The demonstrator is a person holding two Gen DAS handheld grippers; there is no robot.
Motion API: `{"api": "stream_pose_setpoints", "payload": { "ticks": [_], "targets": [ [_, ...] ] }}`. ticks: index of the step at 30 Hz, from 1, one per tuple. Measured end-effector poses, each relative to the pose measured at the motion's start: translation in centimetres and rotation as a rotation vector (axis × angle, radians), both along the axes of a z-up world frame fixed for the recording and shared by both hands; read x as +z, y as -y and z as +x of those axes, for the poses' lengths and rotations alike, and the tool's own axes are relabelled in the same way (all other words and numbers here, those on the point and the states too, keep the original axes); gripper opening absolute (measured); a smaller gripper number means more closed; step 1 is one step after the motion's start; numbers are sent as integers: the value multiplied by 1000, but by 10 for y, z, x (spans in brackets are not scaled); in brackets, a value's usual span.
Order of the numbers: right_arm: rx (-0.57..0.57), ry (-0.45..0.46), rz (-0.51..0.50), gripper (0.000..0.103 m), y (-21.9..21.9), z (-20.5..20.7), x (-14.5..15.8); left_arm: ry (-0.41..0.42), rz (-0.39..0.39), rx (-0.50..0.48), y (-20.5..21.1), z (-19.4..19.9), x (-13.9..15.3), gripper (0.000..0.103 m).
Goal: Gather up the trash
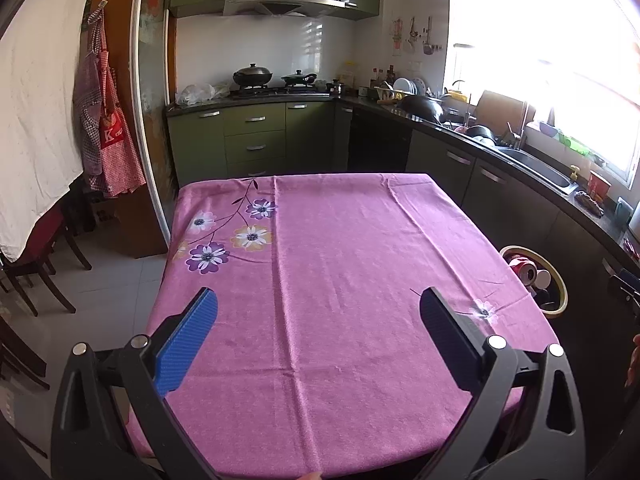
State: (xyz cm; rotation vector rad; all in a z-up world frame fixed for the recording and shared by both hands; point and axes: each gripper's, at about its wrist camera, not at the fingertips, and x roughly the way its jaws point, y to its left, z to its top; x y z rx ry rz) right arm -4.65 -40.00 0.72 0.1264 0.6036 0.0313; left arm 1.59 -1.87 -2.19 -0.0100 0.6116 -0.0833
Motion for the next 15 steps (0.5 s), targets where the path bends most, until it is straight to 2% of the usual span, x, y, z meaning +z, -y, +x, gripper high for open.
{"api": "stream_pose_setpoints", "payload": {
  "ticks": [15],
  "targets": [
    [-1, -2, 1, 98, 1, 1, -2, -14, 7, -12, 4, 2, -1, 96]
  ]
}}
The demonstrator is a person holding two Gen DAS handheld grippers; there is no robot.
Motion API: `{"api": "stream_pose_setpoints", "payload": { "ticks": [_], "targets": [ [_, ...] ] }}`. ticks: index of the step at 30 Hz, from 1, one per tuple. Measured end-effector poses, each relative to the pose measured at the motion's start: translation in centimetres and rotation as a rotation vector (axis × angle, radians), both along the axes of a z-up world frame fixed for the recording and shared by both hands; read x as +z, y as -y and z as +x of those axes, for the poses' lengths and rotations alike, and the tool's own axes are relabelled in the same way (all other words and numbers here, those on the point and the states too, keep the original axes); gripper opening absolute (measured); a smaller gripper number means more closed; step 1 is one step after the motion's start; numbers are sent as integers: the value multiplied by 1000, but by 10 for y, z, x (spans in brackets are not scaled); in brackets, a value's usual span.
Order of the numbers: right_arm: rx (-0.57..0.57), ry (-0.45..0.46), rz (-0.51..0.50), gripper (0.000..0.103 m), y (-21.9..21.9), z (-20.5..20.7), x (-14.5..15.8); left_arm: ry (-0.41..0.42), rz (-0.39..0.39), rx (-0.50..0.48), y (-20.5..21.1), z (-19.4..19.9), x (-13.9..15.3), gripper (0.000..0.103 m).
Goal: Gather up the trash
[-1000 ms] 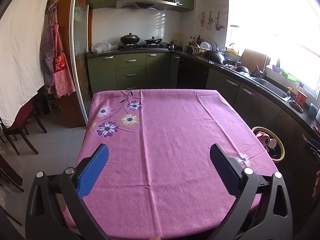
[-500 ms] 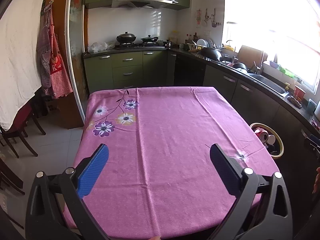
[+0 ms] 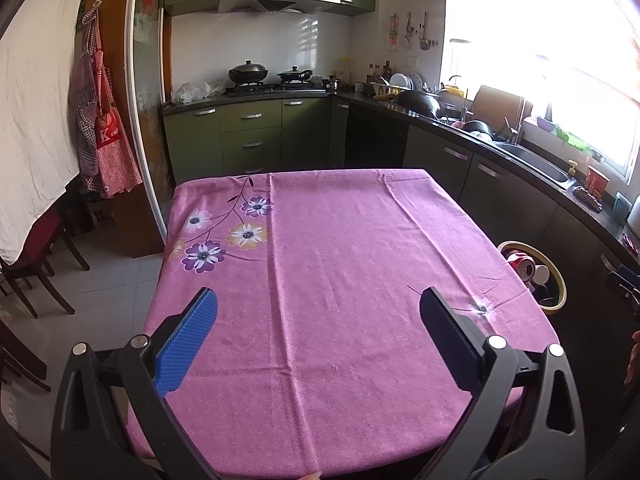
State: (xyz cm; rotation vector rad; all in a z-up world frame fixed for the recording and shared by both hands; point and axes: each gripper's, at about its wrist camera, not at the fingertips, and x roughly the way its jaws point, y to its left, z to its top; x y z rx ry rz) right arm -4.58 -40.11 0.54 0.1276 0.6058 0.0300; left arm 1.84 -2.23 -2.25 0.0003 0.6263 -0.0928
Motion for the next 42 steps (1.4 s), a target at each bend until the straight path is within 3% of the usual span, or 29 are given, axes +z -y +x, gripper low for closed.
{"api": "stream_pose_setpoints", "payload": {
  "ticks": [32, 42],
  "targets": [
    [6, -11, -7, 98, -4, 4, -2, -28, 1, -29, 5, 3, -5, 96],
    [11, -22, -6, 98, -5, 9, -5, 7, 16, -29, 7, 6, -5, 96]
  ]
}}
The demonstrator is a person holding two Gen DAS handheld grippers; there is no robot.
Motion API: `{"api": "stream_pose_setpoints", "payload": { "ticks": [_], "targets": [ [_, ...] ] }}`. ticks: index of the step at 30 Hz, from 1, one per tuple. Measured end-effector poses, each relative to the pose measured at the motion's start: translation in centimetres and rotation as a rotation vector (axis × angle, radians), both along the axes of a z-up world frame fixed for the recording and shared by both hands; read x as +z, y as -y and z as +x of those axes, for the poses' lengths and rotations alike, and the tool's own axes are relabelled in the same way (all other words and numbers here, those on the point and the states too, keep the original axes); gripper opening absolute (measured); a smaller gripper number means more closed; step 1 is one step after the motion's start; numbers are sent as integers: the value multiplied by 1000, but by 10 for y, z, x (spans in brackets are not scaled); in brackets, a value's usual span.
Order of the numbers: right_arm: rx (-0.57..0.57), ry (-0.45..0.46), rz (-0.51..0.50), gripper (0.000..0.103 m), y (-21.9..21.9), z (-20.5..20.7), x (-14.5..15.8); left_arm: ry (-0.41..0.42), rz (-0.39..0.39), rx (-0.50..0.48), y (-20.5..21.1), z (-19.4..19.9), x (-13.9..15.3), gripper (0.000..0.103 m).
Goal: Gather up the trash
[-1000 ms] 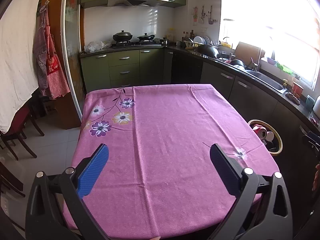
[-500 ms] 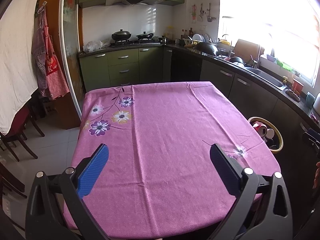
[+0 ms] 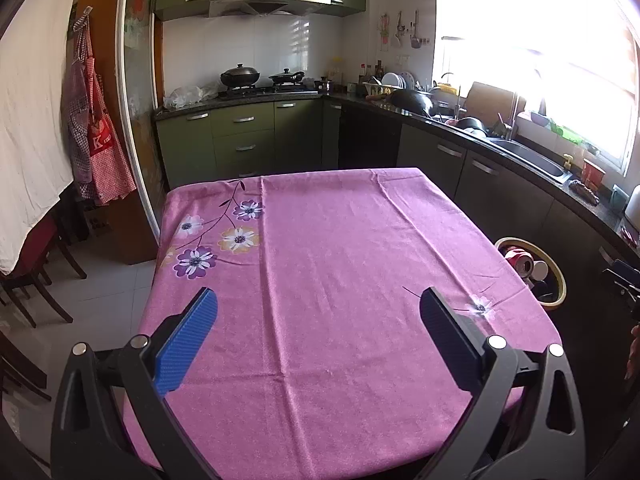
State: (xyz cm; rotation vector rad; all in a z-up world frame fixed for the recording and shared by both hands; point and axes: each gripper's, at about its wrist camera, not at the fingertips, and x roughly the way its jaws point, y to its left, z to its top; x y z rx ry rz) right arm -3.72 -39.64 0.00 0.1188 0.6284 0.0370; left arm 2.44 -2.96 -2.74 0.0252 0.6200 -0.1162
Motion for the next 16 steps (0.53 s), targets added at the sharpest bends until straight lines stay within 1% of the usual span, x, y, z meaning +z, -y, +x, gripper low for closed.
{"api": "stream_pose_setpoints", "payload": {
  "ticks": [4, 8, 11, 13, 16],
  "targets": [
    [0, -1, 0, 98, 0, 1, 0, 6, 10, -8, 2, 1, -1, 96],
    [-1, -6, 1, 98, 0, 2, -2, -11, 7, -12, 1, 4, -3, 96],
    [-1, -13, 1, 98, 0, 5, -5, -51, 0, -14, -1, 12, -9, 96],
    [1, -17, 2, 98, 0, 6, -6, -61, -11, -20, -4, 18, -13, 96],
    [9, -24, 0, 98, -2, 13, -8, -62, 13, -6, -6, 32, -19, 96]
  ]
}}
